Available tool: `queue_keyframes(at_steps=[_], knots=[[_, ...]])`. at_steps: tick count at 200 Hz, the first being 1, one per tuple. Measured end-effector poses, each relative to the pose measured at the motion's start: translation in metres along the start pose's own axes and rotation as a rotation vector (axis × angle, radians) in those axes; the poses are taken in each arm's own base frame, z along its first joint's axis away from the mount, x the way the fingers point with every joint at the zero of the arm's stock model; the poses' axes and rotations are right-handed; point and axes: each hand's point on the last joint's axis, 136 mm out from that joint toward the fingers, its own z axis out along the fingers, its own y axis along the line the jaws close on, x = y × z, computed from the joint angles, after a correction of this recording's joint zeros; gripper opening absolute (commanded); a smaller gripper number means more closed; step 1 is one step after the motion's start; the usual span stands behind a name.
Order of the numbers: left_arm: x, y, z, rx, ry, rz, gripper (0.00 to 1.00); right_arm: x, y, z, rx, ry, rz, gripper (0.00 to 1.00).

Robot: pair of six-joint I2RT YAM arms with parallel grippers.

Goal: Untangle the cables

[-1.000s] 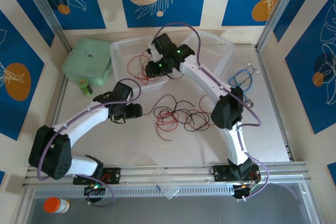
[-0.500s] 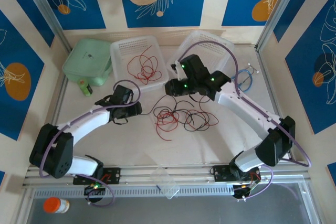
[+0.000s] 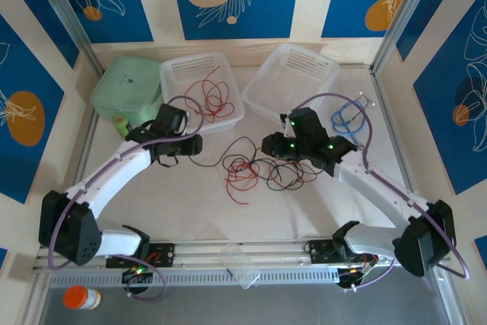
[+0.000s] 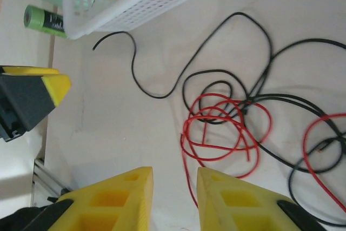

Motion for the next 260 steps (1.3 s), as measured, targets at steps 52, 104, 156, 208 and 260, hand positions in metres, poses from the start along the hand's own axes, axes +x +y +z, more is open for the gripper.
queue_keyframes(at_steps=[52,104,156,208,260], knots=[[-0.018,-0.084,0.040,0.038,0.120,0.394,0.52,-0.008,-0.040,-0.020,0.046,-0.080,0.140,0.27],[-0.031,-0.115,0.106,0.026,0.192,0.559,0.47,-0.006,-0.049,-0.049,0.037,-0.144,0.161,0.26],[-0.024,-0.155,0.130,0.004,0.171,0.877,0.49,0.000,-0.060,-0.063,0.055,-0.166,0.187,0.26],[-0.038,-0.165,0.150,-0.057,0.148,1.071,0.54,0.002,-0.064,-0.069,0.057,-0.169,0.201,0.26],[-0.033,-0.159,0.167,-0.077,0.208,1.191,0.59,0.003,-0.065,-0.073,0.059,-0.173,0.204,0.26]])
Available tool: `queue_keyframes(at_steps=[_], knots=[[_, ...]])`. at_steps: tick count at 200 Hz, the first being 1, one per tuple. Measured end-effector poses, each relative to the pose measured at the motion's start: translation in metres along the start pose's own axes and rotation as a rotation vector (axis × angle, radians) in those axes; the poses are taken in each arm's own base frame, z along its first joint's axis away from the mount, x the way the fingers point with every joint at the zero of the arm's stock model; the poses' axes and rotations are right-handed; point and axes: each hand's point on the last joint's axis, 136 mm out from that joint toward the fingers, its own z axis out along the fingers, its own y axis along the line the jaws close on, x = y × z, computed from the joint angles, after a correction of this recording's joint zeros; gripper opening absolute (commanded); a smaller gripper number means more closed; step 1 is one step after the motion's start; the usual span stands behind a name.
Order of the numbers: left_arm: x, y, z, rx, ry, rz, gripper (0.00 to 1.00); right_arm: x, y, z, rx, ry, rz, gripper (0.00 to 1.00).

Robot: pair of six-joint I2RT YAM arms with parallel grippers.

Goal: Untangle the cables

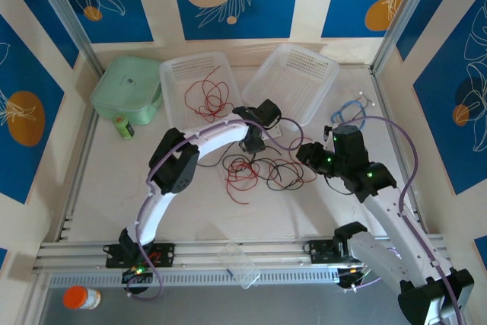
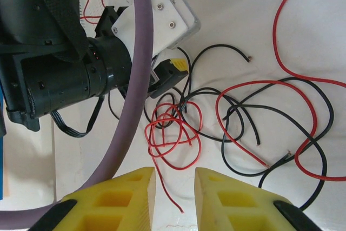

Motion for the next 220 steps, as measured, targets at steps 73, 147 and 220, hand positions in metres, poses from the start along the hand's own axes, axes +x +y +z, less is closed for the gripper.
queue_keyframes(at_steps=[73,147,220], knots=[[0.006,-0.002,0.009,0.051,0.065,0.107,0.60,0.000,-0.002,-0.001,0.006,-0.001,0.006,0.26],[0.009,0.006,0.024,0.068,0.086,0.143,0.60,-0.002,-0.004,-0.001,0.012,-0.005,0.013,0.25],[0.010,-0.005,0.026,0.133,0.104,0.190,0.28,-0.004,-0.007,0.000,0.020,-0.010,0.019,0.25]])
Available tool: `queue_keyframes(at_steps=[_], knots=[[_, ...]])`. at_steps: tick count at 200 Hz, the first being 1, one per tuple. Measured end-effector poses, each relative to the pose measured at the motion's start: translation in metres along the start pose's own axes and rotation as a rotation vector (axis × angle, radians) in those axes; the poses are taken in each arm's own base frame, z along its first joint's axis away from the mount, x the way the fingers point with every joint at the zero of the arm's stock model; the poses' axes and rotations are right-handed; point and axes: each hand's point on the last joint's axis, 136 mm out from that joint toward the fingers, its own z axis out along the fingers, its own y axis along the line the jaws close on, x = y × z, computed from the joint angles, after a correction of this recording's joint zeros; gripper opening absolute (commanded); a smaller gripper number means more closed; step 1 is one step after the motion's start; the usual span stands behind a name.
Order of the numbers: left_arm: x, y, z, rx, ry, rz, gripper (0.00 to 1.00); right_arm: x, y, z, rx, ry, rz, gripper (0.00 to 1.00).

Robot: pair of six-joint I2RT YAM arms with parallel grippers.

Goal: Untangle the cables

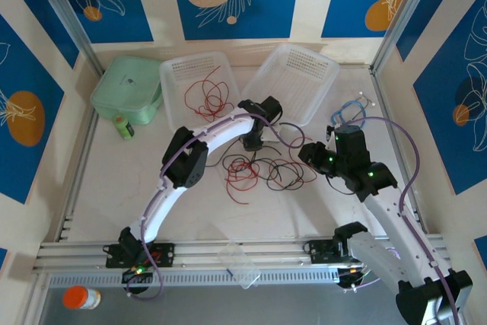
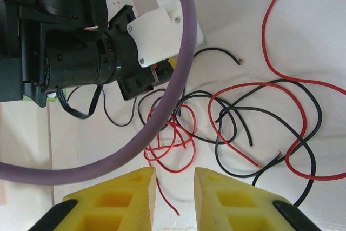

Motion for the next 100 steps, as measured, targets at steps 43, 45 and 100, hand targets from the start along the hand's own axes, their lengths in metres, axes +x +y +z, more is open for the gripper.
queue_keyframes(at_steps=[43,45,100], knots=[[0.0001,-0.0072,0.0007,0.029,0.012,-0.005,0.00,0.0004,-0.0009,0.0016,0.003,0.008,-0.003,0.25],[0.0001,-0.0070,0.0008,0.028,0.012,-0.004,0.00,0.0002,-0.0009,0.0016,0.002,0.007,-0.002,0.24],[0.0003,-0.0065,0.0003,0.021,0.016,-0.017,0.00,-0.0003,0.0009,-0.0021,-0.009,-0.002,-0.004,0.24]])
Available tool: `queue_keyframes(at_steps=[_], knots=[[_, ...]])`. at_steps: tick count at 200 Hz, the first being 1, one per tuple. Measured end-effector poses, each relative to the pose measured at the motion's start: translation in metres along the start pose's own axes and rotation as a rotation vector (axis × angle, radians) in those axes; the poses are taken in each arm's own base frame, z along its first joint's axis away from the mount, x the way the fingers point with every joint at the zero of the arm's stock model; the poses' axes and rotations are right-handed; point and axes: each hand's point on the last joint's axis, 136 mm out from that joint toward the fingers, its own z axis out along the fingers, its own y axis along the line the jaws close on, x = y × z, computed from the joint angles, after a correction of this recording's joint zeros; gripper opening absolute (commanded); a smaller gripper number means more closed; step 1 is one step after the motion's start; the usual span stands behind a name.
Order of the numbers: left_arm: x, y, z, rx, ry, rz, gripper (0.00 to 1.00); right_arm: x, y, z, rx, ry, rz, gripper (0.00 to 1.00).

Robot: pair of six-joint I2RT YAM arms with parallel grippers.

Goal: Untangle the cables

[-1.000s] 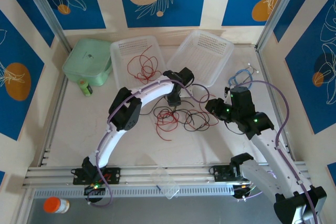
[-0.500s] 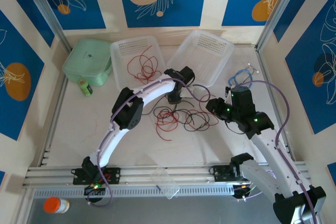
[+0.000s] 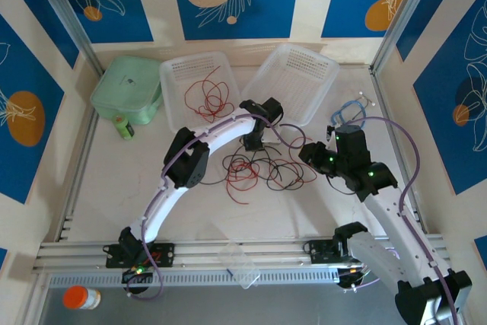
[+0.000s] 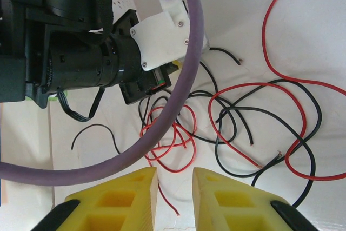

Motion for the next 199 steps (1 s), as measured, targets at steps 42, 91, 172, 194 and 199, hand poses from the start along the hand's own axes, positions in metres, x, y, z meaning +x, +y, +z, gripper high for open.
queue_keyframes(at_steps=[42,91,172,194,199], knots=[[0.004,0.031,-0.008,-0.152,0.034,-0.020,0.00,0.002,0.002,-0.009,-0.015,-0.016,-0.006,0.24],[0.012,0.074,-0.109,-0.391,-0.025,-0.076,0.00,0.005,0.003,-0.021,-0.032,-0.032,-0.009,0.23],[0.009,0.067,-0.296,-0.592,-0.349,-0.167,0.00,0.014,-0.003,-0.035,-0.022,-0.044,-0.008,0.23],[0.005,0.072,-0.320,-0.619,-0.412,-0.204,0.00,0.016,-0.005,-0.039,-0.019,-0.050,-0.005,0.22],[0.005,0.073,-0.327,-0.629,-0.429,-0.216,0.00,0.017,-0.006,-0.040,-0.016,-0.050,-0.002,0.22]])
